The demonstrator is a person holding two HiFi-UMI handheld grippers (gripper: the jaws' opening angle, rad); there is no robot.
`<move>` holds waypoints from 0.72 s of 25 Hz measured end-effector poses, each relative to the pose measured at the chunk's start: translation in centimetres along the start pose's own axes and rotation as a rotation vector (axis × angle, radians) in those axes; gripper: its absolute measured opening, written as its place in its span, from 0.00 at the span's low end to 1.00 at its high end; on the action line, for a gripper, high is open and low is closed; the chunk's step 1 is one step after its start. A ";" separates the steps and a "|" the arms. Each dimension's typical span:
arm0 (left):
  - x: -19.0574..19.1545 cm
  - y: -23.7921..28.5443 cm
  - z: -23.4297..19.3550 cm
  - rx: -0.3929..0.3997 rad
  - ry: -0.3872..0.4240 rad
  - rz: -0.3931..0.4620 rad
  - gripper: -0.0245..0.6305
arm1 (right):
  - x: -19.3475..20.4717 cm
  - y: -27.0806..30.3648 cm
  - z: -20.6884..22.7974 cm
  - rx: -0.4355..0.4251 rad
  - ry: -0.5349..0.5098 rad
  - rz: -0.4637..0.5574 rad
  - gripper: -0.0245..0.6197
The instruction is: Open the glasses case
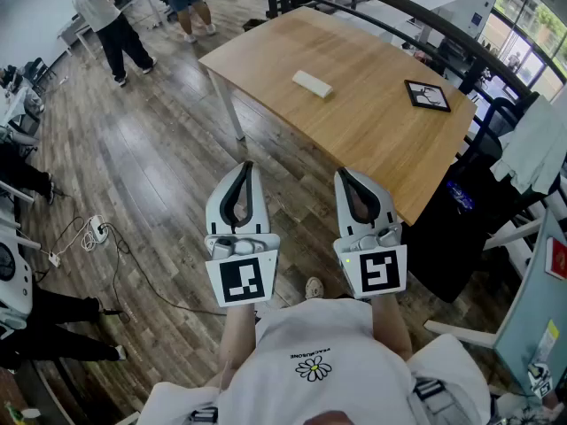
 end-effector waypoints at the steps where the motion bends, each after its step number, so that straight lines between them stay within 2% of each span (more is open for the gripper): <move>1: 0.2 0.3 0.1 -0.001 0.000 0.001 0.06 | 0.2 0.2 0.1 -0.004 -0.001 0.003 0.05; 7: 1.1 1.7 0.5 -0.003 -0.005 0.000 0.06 | 1.3 1.0 0.6 -0.021 0.002 0.003 0.05; 13: 1.7 2.6 0.6 -0.007 -0.008 -0.016 0.06 | 2.2 1.6 1.3 -0.046 0.090 -0.017 0.05; 18: 2.5 3.1 0.5 -0.015 -0.008 -0.021 0.06 | 2.6 1.6 1.4 -0.054 0.073 -0.011 0.05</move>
Point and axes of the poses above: the fingertips, and each gripper's own axes: y forward along the fingers, z to its right, x out of its underside, the point moved 1 cm from there along -y, backward along the fingers, and after that the axes turned 11 degrees about x, right-handed, at the moved point
